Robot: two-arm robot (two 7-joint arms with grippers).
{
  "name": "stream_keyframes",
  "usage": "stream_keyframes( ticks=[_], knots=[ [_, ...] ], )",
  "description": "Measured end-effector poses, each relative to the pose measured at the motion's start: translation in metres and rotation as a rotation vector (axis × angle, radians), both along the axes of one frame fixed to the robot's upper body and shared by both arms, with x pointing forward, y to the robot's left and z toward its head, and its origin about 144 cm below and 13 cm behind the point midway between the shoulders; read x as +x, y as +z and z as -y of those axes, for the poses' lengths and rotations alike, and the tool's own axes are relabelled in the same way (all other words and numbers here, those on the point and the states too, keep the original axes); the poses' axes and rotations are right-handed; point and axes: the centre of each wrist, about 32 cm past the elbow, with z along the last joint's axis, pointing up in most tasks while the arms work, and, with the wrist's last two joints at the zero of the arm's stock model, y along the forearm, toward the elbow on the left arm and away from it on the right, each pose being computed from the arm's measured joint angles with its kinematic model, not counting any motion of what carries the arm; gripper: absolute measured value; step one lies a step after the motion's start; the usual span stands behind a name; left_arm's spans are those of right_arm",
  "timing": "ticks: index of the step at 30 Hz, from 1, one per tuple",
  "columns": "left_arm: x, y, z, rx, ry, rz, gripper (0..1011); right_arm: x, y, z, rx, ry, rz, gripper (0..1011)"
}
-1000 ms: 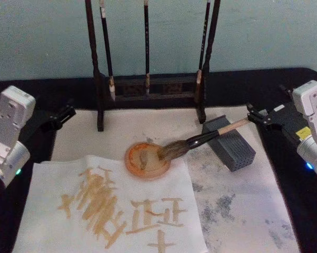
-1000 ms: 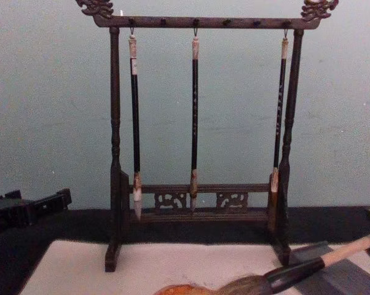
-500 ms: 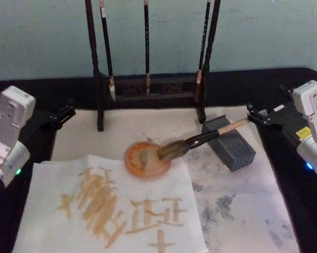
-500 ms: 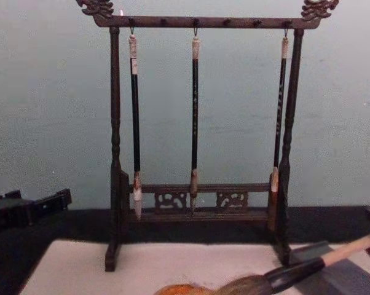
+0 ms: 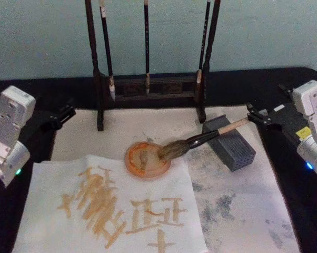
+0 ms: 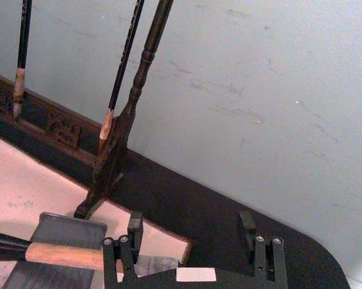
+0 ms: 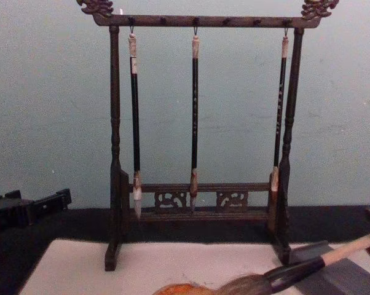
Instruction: Pick up the brush from the inkstone, write on the paper, then place the brush back to its original position.
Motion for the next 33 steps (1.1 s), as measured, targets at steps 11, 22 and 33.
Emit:
stream_keyframes(
  ticks=[11, 22, 33],
  knots=[
    [0.000, 0.000, 0.000, 0.000, 0.000, 0.000, 1000, -0.004, 0.010, 0.003, 0.090, 0.035, -0.012, 1008],
    [0.000, 0.000, 0.000, 0.000, 0.000, 0.000, 1002, -0.022, 0.021, 0.001, 0.095, 0.052, -0.003, 1008],
    [0.000, 0.000, 0.000, 0.000, 0.000, 0.000, 1002, -0.048, 0.026, 0.003, 0.175, 0.076, -0.041, 1008]
  ],
)
